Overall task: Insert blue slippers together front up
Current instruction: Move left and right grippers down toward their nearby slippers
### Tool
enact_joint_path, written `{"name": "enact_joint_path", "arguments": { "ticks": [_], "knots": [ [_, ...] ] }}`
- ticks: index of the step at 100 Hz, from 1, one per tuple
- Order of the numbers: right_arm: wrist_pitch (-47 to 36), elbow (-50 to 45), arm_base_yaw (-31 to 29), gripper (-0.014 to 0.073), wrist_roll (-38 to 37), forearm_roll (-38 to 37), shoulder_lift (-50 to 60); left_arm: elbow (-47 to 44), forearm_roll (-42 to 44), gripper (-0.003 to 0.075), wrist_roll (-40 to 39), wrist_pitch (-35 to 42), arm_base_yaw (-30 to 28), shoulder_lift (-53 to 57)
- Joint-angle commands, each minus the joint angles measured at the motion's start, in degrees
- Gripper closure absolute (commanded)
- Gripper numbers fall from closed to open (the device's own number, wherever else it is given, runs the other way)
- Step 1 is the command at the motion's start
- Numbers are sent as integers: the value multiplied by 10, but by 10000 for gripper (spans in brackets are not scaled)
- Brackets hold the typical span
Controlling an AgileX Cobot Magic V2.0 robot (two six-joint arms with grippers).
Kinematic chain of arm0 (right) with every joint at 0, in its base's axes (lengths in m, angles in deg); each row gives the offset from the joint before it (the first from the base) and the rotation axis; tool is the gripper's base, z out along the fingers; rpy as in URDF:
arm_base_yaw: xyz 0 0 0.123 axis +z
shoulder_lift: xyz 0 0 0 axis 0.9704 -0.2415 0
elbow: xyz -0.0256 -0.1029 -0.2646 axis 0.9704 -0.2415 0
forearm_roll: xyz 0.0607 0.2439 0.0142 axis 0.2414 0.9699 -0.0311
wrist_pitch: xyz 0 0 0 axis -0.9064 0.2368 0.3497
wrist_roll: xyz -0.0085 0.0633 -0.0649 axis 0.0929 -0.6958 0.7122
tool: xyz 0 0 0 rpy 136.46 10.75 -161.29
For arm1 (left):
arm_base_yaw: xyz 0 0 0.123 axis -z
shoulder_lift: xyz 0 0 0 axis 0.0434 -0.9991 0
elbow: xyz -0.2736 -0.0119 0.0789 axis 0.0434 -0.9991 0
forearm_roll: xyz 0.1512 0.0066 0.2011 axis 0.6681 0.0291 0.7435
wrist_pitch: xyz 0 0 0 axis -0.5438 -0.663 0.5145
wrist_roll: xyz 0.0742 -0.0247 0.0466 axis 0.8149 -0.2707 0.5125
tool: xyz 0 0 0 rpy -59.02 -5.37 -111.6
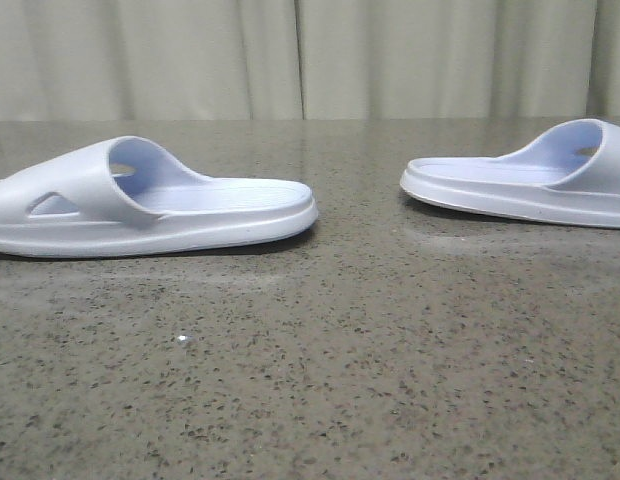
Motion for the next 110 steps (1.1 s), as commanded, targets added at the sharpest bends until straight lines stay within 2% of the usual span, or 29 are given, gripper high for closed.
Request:
{"name": "enact_joint_path", "arguments": {
  "ticks": [1, 18, 28, 36, 45, 61, 75, 84, 93, 110],
  "knots": [
    [-44, 1, -5, 700, 1, -1, 11, -4, -2, 704, 0, 40, -1, 18],
    [-31, 4, -5, 699, 1, 16, 11, -3, -30, 705, 0, 39, -1, 18],
    [14, 23, -5, 667, 1, 16, 11, 11, -70, 705, 0, 11, -1, 18],
    [65, 50, -5, 667, 1, 15, 3, 37, -69, 705, 0, -47, -1, 15],
    [124, 95, -5, 667, 1, -3, -25, 86, -28, 705, 0, -107, -1, -9],
    [220, 197, -5, 667, 1, -89, -139, 209, 94, 705, 0, -245, -1, -109],
    [258, 271, -5, 673, 1, -166, -228, 293, 102, 705, 0, -356, -1, -216],
    [248, 284, -5, 673, 1, -169, -245, 312, 82, 705, 0, -371, -1, -263],
    [275, 288, -4, 673, 1, -165, -248, 321, 62, 705, 5, -378, -1, -290],
    [348, 327, -1, 673, 1, -171, -261, 357, 58, 704, 81, -433, -1, -327]
  ]
}}
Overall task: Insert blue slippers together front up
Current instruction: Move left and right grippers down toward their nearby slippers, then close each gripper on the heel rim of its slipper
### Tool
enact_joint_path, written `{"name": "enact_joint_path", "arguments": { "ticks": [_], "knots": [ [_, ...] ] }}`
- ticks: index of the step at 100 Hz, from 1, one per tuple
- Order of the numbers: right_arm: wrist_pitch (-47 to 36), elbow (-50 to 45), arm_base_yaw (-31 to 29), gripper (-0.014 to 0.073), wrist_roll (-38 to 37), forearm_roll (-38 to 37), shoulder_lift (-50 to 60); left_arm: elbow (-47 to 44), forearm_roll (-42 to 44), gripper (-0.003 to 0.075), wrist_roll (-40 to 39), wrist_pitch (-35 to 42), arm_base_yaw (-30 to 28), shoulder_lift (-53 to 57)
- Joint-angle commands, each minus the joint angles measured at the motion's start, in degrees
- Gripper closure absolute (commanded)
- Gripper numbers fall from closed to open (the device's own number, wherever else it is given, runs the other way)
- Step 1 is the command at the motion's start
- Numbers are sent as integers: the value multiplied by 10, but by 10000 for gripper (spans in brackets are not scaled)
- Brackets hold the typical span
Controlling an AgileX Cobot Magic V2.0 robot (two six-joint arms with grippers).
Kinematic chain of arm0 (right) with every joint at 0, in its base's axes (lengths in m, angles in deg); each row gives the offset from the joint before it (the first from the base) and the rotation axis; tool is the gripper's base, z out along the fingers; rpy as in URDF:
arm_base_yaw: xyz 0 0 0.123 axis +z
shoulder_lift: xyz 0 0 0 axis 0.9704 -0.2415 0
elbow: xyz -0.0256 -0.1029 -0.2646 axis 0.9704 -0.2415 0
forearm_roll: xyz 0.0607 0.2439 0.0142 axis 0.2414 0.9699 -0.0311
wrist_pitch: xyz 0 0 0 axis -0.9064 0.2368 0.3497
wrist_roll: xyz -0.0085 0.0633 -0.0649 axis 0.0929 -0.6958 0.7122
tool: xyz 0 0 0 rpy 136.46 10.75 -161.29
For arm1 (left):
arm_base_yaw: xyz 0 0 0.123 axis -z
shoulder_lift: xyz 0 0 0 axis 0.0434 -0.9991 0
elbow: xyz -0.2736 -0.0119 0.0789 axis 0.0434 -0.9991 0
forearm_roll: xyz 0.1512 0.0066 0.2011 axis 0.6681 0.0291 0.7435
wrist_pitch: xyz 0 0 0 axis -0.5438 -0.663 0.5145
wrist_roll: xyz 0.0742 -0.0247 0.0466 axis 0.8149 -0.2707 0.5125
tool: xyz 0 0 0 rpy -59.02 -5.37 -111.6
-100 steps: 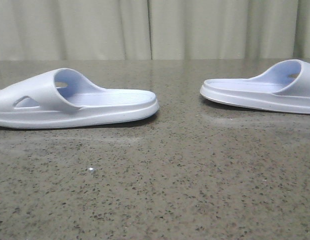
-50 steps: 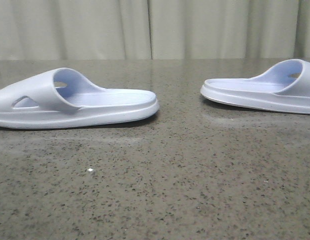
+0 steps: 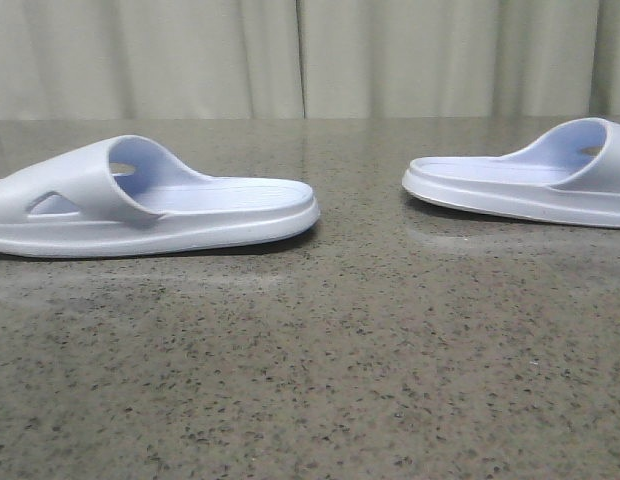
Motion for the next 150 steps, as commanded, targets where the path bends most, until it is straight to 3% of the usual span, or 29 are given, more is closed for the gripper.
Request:
{"name": "enact_joint_path", "arguments": {
  "ticks": [1, 16, 24, 34, 43, 47, 68, 91, 110, 132, 150],
  "knots": [
    [-9, 40, -1, 673, 1, -12, -18, 39, -17, 704, 37, 3, -1, -24],
    [33, 82, -1, 671, 1, -13, -74, 80, -17, 696, 55, -39, -1, -65],
    [55, 106, -1, 658, 1, -13, -113, 93, -17, 641, 63, -53, -1, -83],
    [73, 135, -1, 539, 1, -8, -154, 95, -17, 473, 67, -53, -1, -91],
    [95, 169, -1, 356, 1, -7, -186, 95, -17, 270, 67, -53, -1, -95],
    [103, 181, -1, 311, 1, -12, -196, 95, -19, 241, 67, -52, -1, -95],
    [138, 248, -14, 299, 1, -42, -268, 101, -50, 349, 77, -56, -1, -104],
    [165, 289, -92, 299, 22, -29, -367, 104, -68, 359, 77, -82, -1, -151],
    [158, 289, -137, 299, 78, 52, -426, 104, -68, 359, 81, -78, -1, -157],
    [152, 289, -199, 299, 201, 221, -475, 104, -68, 359, 90, -67, -1, -163],
    [152, 289, -215, 299, 246, 264, -507, 105, -68, 359, 92, -59, -1, -186]
  ]
}}
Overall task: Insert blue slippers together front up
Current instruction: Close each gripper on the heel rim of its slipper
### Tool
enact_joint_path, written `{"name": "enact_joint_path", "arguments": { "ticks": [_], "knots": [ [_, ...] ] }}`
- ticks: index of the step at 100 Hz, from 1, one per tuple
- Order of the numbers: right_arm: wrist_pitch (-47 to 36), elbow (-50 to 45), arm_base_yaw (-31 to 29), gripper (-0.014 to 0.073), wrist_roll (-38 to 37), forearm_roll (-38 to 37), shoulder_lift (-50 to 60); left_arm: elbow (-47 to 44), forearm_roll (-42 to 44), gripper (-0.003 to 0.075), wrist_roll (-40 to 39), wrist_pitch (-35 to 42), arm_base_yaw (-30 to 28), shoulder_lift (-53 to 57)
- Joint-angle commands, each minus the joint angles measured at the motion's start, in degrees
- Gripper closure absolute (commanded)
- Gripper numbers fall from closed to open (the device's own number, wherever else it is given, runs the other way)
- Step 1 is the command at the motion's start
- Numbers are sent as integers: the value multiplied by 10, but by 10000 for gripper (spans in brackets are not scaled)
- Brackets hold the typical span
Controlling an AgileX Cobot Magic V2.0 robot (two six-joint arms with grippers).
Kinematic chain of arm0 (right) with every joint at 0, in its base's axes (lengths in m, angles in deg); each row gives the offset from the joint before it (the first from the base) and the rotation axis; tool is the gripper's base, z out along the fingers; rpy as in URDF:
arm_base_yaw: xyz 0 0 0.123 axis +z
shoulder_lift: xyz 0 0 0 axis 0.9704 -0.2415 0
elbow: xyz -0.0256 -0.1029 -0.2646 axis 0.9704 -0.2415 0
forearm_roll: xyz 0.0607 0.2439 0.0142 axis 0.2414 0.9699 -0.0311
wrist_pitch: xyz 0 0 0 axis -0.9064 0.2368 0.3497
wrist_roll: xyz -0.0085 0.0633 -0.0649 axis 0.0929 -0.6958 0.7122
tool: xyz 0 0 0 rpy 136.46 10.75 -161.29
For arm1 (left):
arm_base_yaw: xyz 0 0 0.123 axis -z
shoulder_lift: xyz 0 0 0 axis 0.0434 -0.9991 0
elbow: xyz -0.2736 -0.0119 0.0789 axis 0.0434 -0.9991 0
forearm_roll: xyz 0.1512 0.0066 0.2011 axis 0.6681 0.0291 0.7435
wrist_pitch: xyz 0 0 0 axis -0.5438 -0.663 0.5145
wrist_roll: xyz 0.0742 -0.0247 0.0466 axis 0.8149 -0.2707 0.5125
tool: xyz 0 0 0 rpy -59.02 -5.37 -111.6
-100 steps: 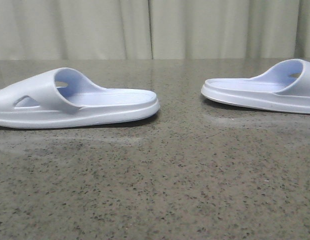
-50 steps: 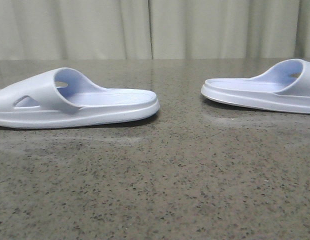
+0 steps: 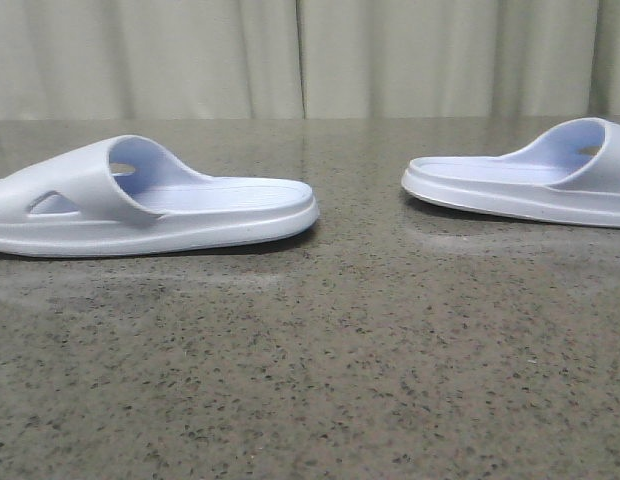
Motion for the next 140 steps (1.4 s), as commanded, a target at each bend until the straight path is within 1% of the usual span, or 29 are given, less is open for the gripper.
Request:
{"name": "enact_joint_path", "arguments": {
  "ticks": [1, 24, 34, 49, 54, 63, 68, 69, 70, 74, 82, 92, 108, 117, 128, 140],
  "knots": [
    [-22, 19, -5, 299, 38, 42, -1, 19, -21, 359, 1, 37, -1, -10],
    [-24, 19, -6, 299, 84, 83, -38, 25, -28, 359, 6, 47, -1, -30],
    [-29, 19, -11, 299, 85, 91, -55, 32, -28, 359, 6, 49, -1, -35],
    [-25, 19, -23, 300, 135, 159, -76, 38, -30, 359, 11, 52, -1, -45],
    [-21, 19, -26, 319, 140, 164, -82, 38, -30, 359, 13, 52, -1, -50],
    [-15, 20, -26, 417, 145, 166, -89, 39, -33, 359, 14, 54, -1, -59],
    [-15, 20, -26, 492, 145, 166, -89, 39, -37, 359, 16, 55, -1, -63],
    [-15, 20, -26, 526, 145, 166, -89, 39, -38, 359, 16, 55, -1, -64],
    [-15, 20, -26, 526, 145, 166, -89, 39, -38, 359, 16, 55, -1, -66],
    [-15, 20, -26, 603, 145, 166, -89, 39, -40, 359, 16, 56, -1, -68],
    [-14, 20, -26, 697, 145, 166, -89, 41, -44, 359, 16, 57, -1, -80],
    [-14, 20, -26, 701, 145, 166, -89, 46, -68, 359, 30, 57, -1, -101],
    [-12, 20, -26, 701, 145, 166, -89, 57, -159, 359, 87, 54, -8, -146],
    [-12, 20, -26, 701, 145, 166, -89, 61, -208, 359, 123, 37, -37, -173],
    [-12, 20, -26, 701, 145, 169, -89, 66, -281, 359, 197, -4, -86, -204],
    [-12, 20, -26, 701, 145, 179, -89, 66, -322, 359, 256, -33, -118, -229]
  ]
}}
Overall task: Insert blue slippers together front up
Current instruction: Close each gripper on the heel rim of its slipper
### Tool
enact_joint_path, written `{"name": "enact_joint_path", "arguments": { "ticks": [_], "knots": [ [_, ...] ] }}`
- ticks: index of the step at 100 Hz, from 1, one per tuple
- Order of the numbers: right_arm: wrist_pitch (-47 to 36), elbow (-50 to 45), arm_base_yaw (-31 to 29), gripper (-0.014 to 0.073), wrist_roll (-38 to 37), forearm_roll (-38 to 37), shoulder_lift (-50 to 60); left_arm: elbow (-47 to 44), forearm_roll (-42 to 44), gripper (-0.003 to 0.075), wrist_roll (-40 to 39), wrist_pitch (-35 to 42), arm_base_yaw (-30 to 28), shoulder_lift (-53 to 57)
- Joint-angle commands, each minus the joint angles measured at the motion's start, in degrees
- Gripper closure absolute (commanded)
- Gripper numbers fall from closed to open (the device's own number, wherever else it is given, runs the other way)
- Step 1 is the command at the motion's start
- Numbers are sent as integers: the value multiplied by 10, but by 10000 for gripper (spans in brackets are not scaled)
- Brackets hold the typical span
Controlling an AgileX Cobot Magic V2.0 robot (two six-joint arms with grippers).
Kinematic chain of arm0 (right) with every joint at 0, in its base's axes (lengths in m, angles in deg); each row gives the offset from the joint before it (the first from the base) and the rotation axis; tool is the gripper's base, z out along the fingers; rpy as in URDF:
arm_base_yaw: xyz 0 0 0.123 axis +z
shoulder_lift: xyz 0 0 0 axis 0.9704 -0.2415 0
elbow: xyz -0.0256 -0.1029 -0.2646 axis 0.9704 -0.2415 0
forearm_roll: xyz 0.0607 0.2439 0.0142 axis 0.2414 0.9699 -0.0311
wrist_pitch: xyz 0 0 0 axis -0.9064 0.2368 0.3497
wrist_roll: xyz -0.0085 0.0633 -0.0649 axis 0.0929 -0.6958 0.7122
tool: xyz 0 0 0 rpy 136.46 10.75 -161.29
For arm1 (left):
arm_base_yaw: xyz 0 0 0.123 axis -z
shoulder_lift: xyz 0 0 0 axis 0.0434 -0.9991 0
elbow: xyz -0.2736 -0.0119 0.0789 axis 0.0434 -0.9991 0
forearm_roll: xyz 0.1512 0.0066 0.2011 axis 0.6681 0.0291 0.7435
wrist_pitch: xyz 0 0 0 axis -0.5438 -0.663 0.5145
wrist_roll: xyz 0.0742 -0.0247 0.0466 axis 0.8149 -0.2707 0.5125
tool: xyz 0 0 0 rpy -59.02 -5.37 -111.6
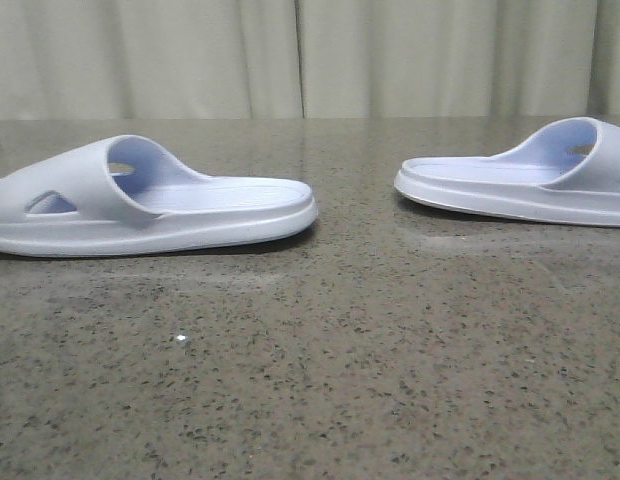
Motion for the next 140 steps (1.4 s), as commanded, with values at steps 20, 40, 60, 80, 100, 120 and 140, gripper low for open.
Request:
{"name": "enact_joint_path", "arguments": {
  "ticks": [20, 40, 60, 80, 100, 120, 140],
  "knots": [
    [0, 18, -3, 701, 10, 25, 15, 27, -70, 360, 77, -37, -17, -47],
    [0, 18, -3, 701, 10, 25, 15, 48, -73, 360, 90, -42, -17, -89],
    [-1, 18, -3, 701, 10, 25, 15, 48, -102, 360, 123, -56, -17, -117],
    [-1, 18, -3, 701, 10, 25, 15, 48, -122, 369, 139, -64, -16, -126],
    [-2, 18, -3, 701, 10, 25, 15, 48, -118, 461, 141, -73, -16, -126],
    [-2, 18, -3, 701, 10, 25, 15, 48, -113, 464, 141, -77, -11, -130],
    [2, 18, -3, 701, 10, 25, 15, 48, -118, 467, 141, -80, 3, -148]
  ]
}}
